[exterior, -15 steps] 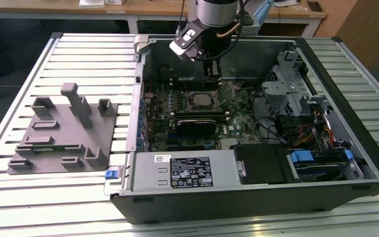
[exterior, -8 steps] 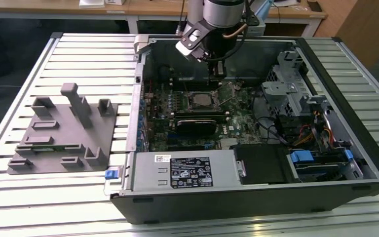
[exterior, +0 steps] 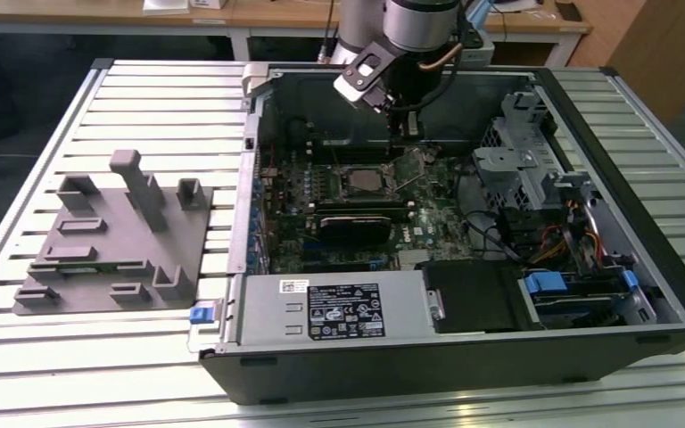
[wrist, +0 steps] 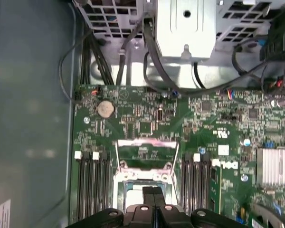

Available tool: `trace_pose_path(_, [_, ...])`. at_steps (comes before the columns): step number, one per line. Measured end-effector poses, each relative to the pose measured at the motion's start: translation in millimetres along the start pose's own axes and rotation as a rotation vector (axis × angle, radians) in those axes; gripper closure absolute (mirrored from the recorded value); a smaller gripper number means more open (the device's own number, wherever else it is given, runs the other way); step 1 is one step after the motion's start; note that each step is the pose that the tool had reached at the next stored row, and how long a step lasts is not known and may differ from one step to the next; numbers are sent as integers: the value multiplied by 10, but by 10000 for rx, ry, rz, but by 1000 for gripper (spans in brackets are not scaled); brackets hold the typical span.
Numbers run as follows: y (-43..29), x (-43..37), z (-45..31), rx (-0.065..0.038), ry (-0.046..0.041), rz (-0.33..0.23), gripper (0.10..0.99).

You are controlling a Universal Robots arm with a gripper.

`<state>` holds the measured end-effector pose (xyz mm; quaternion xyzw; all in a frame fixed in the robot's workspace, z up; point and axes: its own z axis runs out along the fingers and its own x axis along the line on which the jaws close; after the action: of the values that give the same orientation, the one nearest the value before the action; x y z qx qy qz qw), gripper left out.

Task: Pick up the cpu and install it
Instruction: 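Close the cpu cover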

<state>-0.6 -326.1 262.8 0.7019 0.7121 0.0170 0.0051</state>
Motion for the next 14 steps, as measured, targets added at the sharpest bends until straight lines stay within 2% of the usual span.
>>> trace_pose_path(3, [39,0,12,2,4,-139,980])
trace_pose_path(9, [137,25,27,4,-67,-145,980])
trace_pose_path(14, [220,46,39,5,-89,-144,980])
